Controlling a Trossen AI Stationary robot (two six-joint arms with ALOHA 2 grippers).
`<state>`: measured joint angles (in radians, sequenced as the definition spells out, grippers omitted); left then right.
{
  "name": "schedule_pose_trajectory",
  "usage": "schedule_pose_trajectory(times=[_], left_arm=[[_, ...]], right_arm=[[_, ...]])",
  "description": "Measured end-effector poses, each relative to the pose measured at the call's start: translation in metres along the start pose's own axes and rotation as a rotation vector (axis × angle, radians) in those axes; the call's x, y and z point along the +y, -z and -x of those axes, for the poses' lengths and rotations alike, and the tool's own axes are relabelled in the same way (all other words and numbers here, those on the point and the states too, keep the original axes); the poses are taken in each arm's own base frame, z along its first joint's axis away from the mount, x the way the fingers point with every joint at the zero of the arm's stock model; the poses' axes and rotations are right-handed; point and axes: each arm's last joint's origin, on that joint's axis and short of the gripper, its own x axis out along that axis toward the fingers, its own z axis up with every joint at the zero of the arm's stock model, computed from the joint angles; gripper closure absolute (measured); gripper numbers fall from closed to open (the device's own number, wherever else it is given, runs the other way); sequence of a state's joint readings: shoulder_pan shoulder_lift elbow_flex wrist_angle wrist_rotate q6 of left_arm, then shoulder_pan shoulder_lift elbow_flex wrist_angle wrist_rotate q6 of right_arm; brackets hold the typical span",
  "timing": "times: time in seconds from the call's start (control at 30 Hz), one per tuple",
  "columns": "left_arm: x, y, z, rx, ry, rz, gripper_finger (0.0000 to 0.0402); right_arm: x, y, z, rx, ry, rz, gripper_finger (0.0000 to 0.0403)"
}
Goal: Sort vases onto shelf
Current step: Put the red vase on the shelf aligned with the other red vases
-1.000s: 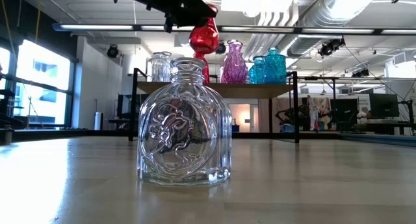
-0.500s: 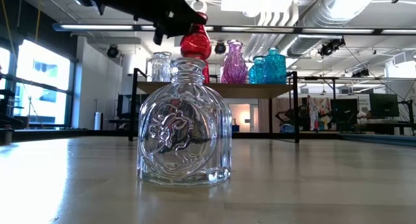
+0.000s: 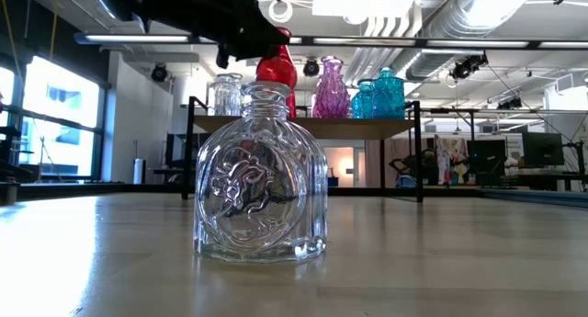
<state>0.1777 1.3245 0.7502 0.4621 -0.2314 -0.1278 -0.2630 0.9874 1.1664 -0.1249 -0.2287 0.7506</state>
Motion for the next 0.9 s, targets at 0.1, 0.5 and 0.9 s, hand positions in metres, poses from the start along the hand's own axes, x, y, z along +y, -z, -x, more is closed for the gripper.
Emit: schedule_pose_trajectory(times=[0.1,0.5,0.9], left_arm=[[0.005,0.002,-0.006,-0.018,-0.013,0.005,0.0273],[0.019,0.002,-0.012,-0.029,-0.053,-0.034,0.0273],[0.021,0.011,-0.026,-0.068,-0.047,-0.015,0.0273]], right_arm=[[0.000,0.000,0.000,-0.001,0.000,0.000,0.0284],[0.000,0.000,0.000,-0.001,0.000,0.003,0.0284],[-0.003,0.003,0.000,0.034,0.032,0.007,0.0284]])
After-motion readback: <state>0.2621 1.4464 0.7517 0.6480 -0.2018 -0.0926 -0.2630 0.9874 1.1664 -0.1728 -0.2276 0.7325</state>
